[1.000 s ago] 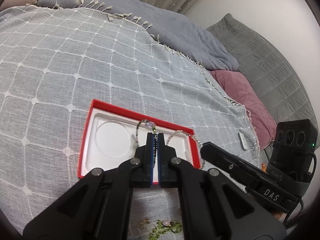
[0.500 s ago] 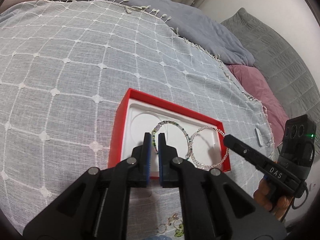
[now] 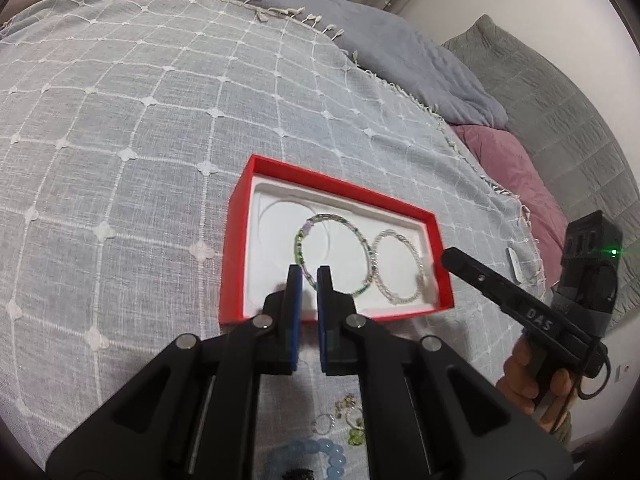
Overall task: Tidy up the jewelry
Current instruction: 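Lower both bracelets into the red box and open both tools, then move both open tools back over the remaining jewelry pile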
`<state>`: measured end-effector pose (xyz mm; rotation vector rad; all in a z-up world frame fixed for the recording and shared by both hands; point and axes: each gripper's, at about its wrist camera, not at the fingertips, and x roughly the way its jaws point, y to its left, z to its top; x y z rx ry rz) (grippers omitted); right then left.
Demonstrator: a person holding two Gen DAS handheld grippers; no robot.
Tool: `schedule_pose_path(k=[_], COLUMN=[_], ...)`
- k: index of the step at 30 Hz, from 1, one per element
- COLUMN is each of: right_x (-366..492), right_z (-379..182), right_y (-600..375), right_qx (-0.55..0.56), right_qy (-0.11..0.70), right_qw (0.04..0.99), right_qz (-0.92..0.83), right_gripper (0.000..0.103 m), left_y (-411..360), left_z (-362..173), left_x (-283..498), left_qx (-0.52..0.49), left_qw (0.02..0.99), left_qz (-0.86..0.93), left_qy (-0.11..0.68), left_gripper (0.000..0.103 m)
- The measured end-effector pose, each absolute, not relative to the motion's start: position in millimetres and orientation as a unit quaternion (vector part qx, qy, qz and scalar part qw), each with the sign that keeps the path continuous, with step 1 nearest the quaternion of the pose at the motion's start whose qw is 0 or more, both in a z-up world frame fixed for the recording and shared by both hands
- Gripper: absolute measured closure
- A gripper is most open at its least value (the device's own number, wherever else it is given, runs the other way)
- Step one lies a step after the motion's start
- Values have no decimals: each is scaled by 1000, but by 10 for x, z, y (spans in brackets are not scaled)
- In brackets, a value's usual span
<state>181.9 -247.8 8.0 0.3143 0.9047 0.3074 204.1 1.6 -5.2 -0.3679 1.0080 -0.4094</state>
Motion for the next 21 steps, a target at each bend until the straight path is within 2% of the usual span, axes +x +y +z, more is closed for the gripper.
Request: schedule_pose_path(k=[2, 4, 6, 10, 16, 18, 21], right_x=[1798, 1783, 1756, 1662, 1402, 1270, 1047], right_z=[97, 118, 160, 253, 319, 324, 284], right_y=[-2466, -2461, -2449, -2333, -2039, -1971, -1966], right_qx=[146, 148, 147, 139, 107, 94, 90], right_qy=[432, 432, 428, 422, 428, 430, 435], right_qw=[878, 877, 879, 881, 877, 876, 875], right_qz=[148, 150, 154, 165, 191, 198, 193], right_gripper=[91, 91, 91, 89, 87, 84, 78], left_y=[42, 101, 173, 226, 290, 317, 381], left_z=[17, 95, 180, 247, 222, 205, 152], left_x=[1963, 1850, 1656, 1346, 984, 886, 773], left_qx=[-174, -178, -169, -123, -91, -86, -83], left_qw=[842, 847, 860, 881, 894, 897, 897], left_qz=[-189, -185, -167, -120, -65, -60, -56], left_qy=[475, 465, 451, 442, 434, 430, 431], left_gripper=[96, 89, 71, 68, 56, 49, 45])
